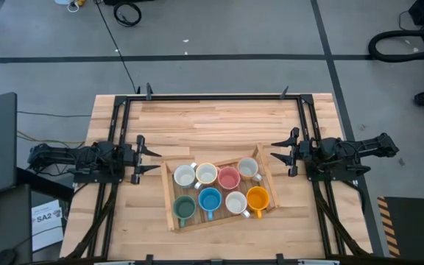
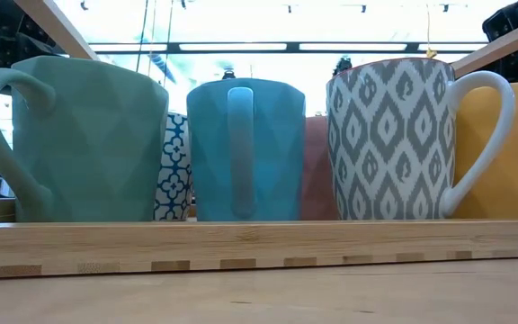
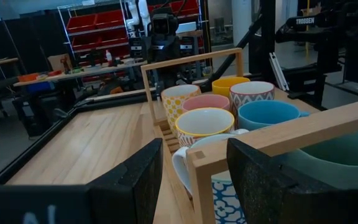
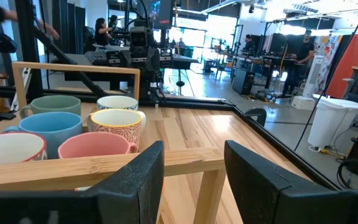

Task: Place coffee mugs
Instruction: Return to Home Position

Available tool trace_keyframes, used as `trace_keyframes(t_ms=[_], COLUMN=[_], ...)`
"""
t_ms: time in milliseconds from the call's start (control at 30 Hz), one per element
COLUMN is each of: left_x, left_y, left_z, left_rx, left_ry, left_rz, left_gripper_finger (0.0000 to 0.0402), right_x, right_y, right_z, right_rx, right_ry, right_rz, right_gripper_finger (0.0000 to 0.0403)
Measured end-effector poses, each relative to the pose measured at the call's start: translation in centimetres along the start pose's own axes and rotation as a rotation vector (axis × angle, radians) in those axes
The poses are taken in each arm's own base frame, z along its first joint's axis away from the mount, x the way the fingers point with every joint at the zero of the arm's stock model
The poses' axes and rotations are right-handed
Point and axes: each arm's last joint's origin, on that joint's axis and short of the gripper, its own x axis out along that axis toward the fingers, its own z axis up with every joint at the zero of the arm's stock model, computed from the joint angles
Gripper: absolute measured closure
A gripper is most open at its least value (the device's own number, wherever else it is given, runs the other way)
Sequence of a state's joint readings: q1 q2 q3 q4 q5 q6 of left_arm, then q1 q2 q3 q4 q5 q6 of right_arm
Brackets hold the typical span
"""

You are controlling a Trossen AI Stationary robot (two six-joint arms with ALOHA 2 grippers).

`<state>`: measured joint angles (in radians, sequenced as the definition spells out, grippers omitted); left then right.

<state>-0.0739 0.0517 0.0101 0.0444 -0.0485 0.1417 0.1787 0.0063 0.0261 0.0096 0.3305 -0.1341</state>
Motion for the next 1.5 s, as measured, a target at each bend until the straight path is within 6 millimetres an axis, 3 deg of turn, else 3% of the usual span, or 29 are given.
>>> trace_keyframes(t_ms=[1500], left_x=[-0.33], left_y=[0.08], left_z=[0.46], left_rx=[-0.004], left_ry=[-0.058], left_rz=[0.007], left_gripper_finger=[0.0216], right_x=[0.00], right_y=[0.00], right_z=[0.05], right_rx=[0.002], right_ry=[-0.005], right_rz=[0.000], right_gripper_finger=[0.0229])
